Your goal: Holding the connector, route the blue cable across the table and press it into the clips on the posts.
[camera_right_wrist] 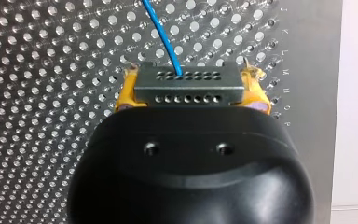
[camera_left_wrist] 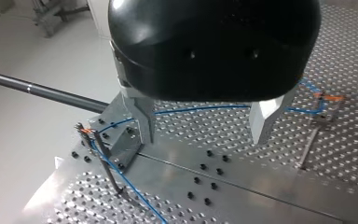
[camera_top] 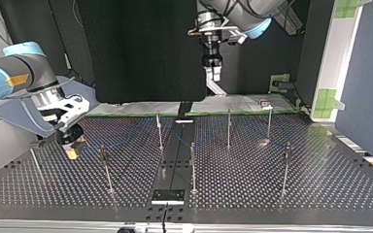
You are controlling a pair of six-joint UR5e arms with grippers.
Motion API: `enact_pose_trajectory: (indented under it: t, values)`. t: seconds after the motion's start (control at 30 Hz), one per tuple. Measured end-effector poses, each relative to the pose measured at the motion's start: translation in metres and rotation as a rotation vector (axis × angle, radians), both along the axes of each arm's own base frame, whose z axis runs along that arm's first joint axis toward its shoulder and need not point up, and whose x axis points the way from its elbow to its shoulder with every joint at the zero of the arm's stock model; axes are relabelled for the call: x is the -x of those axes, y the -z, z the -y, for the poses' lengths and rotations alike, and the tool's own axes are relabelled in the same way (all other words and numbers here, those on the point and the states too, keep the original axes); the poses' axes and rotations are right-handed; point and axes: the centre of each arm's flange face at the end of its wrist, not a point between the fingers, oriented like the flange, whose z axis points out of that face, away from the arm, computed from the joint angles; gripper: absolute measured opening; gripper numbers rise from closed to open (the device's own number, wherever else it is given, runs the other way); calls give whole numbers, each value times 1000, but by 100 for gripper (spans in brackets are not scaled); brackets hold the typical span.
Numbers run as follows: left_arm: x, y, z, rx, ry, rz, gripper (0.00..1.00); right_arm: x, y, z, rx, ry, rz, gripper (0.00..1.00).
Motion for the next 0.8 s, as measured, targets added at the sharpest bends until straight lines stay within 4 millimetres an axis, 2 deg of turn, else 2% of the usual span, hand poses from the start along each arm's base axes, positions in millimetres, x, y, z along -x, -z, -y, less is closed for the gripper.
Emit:
enact_pose_trajectory:
  t: [0.8]
  values:
    - [68, 69, -53, -132, 23, -170, 100, 0, 0, 0, 0, 0, 0, 0]
